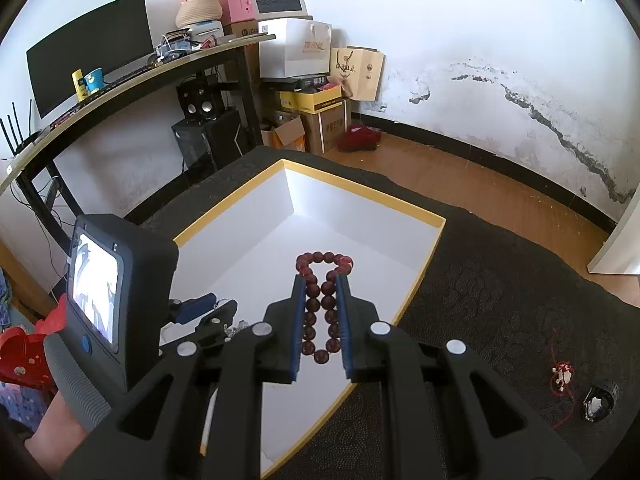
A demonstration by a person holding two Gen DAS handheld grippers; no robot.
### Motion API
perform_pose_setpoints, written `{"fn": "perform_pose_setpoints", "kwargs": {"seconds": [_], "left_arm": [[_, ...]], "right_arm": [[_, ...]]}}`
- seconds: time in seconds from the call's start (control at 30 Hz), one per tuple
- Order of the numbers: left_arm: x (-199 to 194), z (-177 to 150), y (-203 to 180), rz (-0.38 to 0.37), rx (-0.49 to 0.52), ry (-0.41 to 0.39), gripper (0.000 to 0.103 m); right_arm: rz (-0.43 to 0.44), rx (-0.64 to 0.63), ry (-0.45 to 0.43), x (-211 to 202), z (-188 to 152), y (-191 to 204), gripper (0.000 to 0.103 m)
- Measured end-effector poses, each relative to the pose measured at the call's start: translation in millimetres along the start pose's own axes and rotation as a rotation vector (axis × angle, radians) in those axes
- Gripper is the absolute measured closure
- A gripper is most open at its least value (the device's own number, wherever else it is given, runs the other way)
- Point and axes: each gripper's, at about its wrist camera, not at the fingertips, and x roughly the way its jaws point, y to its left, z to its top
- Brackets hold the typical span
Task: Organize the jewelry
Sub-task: 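Carry the bracelet and ring over the white box with both grippers, then open the left gripper to drop the ring while the right gripper releases the bead bracelet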
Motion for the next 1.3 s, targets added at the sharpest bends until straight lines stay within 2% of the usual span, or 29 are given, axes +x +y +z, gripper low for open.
{"fn": "perform_pose_setpoints", "kwargs": {"seconds": [0.1, 0.17, 0.2, 0.23, 0.33, 0.4, 0.6, 0.97, 1.3], "left_arm": [[0, 0, -1, 0.003, -0.001, 0.004, 0.081], [-2, 0, 0, 0.009, -0.005, 0.001, 0.068], [-3, 0, -1, 0.011, -0.005, -0.006, 0.042], [-6, 0, -2, 0.019, -0.005, -0.020, 0.026], [-13, 1, -3, 0.023, 0.004, -0.045, 0.025], [-14, 1, -4, 0.022, 0.008, -0.043, 0.022], [-14, -2, 0, 0.012, 0.005, -0.029, 0.021], [-11, -5, 4, 0.014, 0.003, -0.009, 0.021], [-9, -6, 4, 0.012, 0.003, -0.004, 0.021]], "right_arm": [[-0.002, 0.001, 0.000, 0, 1, -1, 0.087], [-0.004, 0.001, 0.000, 0, 1, -2, 0.087], [-0.006, 0.002, 0.000, 0, 1, -2, 0.087], [-0.006, 0.002, -0.001, 0, 2, -2, 0.087], [-0.007, 0.001, 0.000, 1, 2, -1, 0.087], [-0.008, 0.002, 0.001, 2, 2, -1, 0.087], [-0.014, -0.012, 0.025, 16, 1, 2, 0.087], [-0.031, -0.037, 0.175, 94, -3, 6, 0.087], [-0.027, -0.050, 0.253, 125, -7, 13, 0.087]]}}
